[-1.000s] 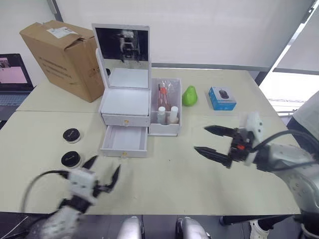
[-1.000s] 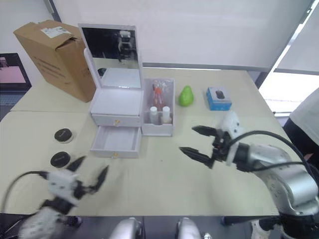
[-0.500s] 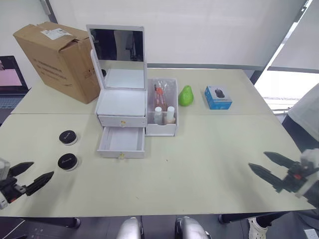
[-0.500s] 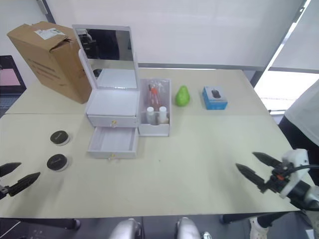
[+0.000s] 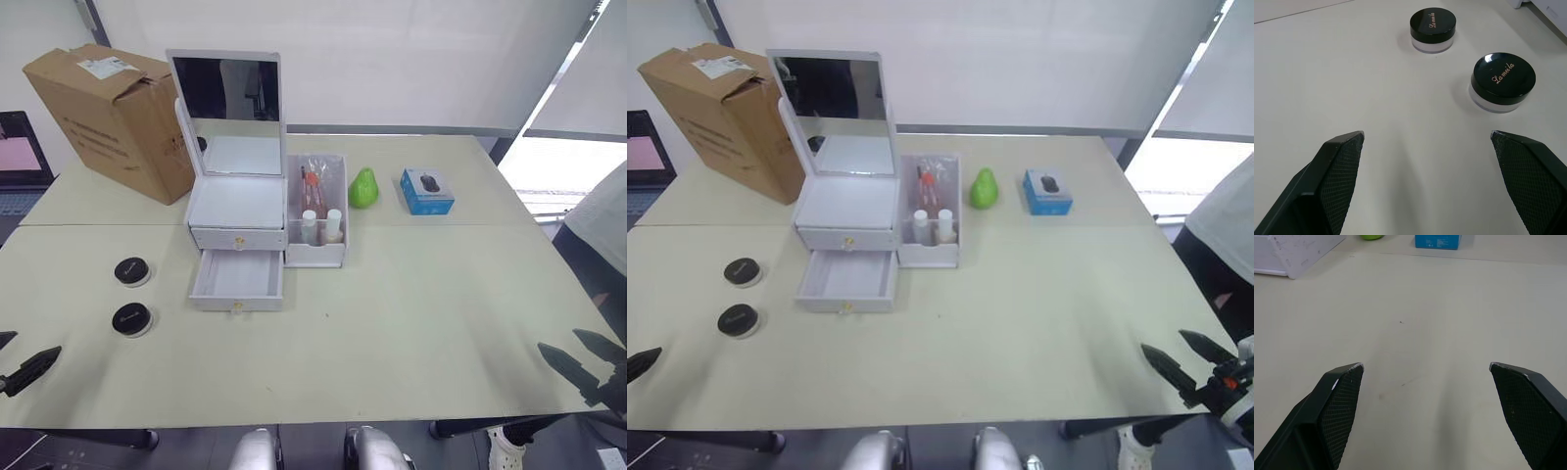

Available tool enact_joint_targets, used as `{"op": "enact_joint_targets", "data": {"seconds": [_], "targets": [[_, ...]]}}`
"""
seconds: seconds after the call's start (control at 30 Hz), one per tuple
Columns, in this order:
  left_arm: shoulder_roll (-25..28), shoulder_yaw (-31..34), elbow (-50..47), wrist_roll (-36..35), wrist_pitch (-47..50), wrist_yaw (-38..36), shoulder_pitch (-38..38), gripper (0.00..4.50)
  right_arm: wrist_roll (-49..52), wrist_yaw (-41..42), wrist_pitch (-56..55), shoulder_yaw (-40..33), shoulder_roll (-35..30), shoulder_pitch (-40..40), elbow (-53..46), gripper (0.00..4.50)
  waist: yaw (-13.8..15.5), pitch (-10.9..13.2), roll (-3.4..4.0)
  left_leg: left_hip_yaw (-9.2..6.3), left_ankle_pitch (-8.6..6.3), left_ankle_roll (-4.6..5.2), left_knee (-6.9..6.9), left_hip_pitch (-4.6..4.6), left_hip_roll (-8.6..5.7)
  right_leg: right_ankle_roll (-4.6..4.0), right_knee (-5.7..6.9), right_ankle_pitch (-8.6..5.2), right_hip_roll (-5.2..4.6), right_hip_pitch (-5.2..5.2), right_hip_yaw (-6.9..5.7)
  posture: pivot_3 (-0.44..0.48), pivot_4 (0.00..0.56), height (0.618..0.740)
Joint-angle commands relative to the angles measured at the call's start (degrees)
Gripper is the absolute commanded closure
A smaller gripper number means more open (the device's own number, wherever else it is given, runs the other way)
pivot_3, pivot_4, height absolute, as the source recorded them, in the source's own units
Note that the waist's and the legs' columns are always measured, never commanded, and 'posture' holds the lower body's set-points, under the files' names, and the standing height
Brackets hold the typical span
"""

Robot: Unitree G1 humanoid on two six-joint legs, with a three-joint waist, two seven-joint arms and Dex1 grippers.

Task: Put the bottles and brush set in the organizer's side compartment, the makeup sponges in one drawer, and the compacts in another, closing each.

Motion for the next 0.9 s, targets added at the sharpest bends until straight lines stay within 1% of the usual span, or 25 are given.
{"op": "enact_joint_targets", "data": {"seconds": [0.03, 0.1, 0.17, 0.27, 0.33, 0.37, 0.4, 0.43, 0.5, 0.57, 0.67, 0.77, 0.9], "targets": [[-1.50, 1.04, -3.44, 0.15, -0.03, 0.75, 0.62, 0.04, 0.36, -0.80, -0.33, 0.16, -1.04, -1.72, -3.50, 0.00, -0.01, 0.00, 0.01, 0.01, 0.00, 0.00, 0.00, 0.00, 0.00, 0.00, 0.00, 0.00, 0.00, 0.00, 0.01, 0.000, 0.150, 0.740], [-4.08, 0.99, -7.36, -0.48, 0.70, 2.14, 1.89, 0.04, 1.24, -0.98, 1.14, 1.55, -2.12, -3.49, -6.34, 0.00, -0.13, -0.01, 0.02, 0.04, 0.00, 0.00, -0.01, 0.02, 0.02, 0.00, 0.01, 0.00, 0.00, 0.00, 0.04, 0.000, 0.150, 0.740], [-8.35, 0.85, -12.65, -1.29, 1.13, 4.73, 3.23, 0.04, 2.75, -2.00, 3.73, 4.02, -3.21, -6.77, -10.88, 0.00, -0.39, -0.01, 0.03, 0.06, 0.00, 0.00, 0.00, 0.02, 0.01, 0.00, 0.03, 0.00, 0.00, 0.01, 0.08, 0.000, 0.150, 0.740], [-16.18, 1.24, -17.96, -0.75, -1.03, 13.03, 1.51, 0.04, 4.47, -4.87, 7.07, 8.67, -3.10, -13.43, -16.27, 0.00, -0.39, -0.03, -0.03, 0.06, 0.01, 0.02, 0.01, 0.04, -0.02, 0.01, 0.08, 0.01, 0.04, 0.09, 0.12, 0.000, 0.150, 0.740], [-22.78, 0.31, -22.01, -0.33, -2.37, 18.88, 0.51, 0.04, 3.94, -6.10, 9.07, 14.47, -3.04, -18.75, -19.79, 0.00, -0.11, -0.05, -0.16, 0.02, 0.03, 0.04, 0.04, 0.07, -0.02, 0.00, 0.16, 0.01, 0.14, 0.07, 0.09, 0.000, 0.150, 0.740], [-25.22, -0.57, -23.80, 0.27, -2.77, 20.78, 0.69, 0.04, 3.77, -6.49, 10.07, 16.72, -3.05, -20.99, -20.93, 0.00, -0.02, -0.07, -0.19, -0.02, 0.08, 0.13, 0.06, 0.07, -0.02, 0.00, 0.15, 0.01, 0.19, 0.07, 0.09, 0.000, 0.150, 0.740], [-28.85, -2.58, -26.55, 1.41, -3.63, 22.78, 1.62, 0.04, 4.32, -6.94, 11.90, 19.88, -2.75, -24.71, -22.06, 0.00, 0.11, -0.09, -0.23, -0.01, 0.12, 0.20, 0.10, 0.05, -0.02, -0.01, 0.17, 0.01, 0.18, 0.08, 0.09, 0.000, 0.150, 0.740], [-31.55, -4.43, -28.65, 2.79, -4.56, 24.33, 2.59, 0.04, 5.02, -7.15, 13.67, 22.53, -2.47, -27.91, -22.82, 0.00, 0.06, -0.10, -0.26, -0.02, 0.27, 0.47, 0.13, 0.01, -0.04, -0.01, 0.19, 0.02, 0.18, 0.10, 0.09, 0.000, 0.150, 0.740], [-35.50, -6.49, -31.88, 4.52, -4.95, 28.02, 3.53, 0.04, 5.26, -7.02, 15.83, 27.35, -1.87, -33.55, -23.75, 0.00, 0.29, -0.11, -0.32, 0.03, 0.28, 0.48, 0.25, -0.04, -0.06, -0.02, 0.19, 0.04, 0.16, 0.12, 0.14, 0.000, 0.150, 0.740], [-37.30, -7.28, -33.95, 4.57, -4.17, 30.59, 3.79, 0.04, 5.76, -6.76, 17.46, 30.83, -1.10, -38.68, -24.28, 0.00, 0.57, -0.12, -0.51, -0.03, 0.29, 0.49, 0.33, -0.07, -0.05, -0.02, 0.21, 0.04, 0.19, 0.10, 0.11, 0.000, 0.150, 0.740], [-37.71, -9.33, -34.99, 5.90, -3.12, 32.22, 4.70, 0.04, 6.68, -6.65, 19.69, 35.22, 0.42, -44.59, -25.79, 0.00, 0.66, -0.12, -0.58, -0.15, 0.29, 0.49, 0.33, -0.10, -0.04, -0.04, 0.22, 0.04, 0.22, 0.09, 0.03, 0.000, 0.150, 0.740], [-36.86, -11.18, -33.84, 8.21, -2.89, 33.49, 4.77, 0.04, 6.49, -6.09, 21.15, 38.31, 0.91, -47.27, -27.42, 0.00, 0.71, -0.13, -0.53, -0.13, 0.29, 0.51, 0.33, -0.09, -0.06, -0.04, 0.21, 0.04, 0.19, 0.10, 0.05, 0.000, 0.150, 0.740], [-35.70, -13.17, -32.09, 10.74, -1.73, 36.24, 2.29, 0.04, 6.98, -6.54, 21.76, 40.08, 1.87, -49.02, -29.21, 0.00, 0.65, -0.15, -0.57, -0.14, 0.31, 0.54, 0.37, -0.10, -0.05, -0.04, 0.22, 0.04, 0.20, 0.09, 0.03, 0.000, 0.150, 0.740]]}}
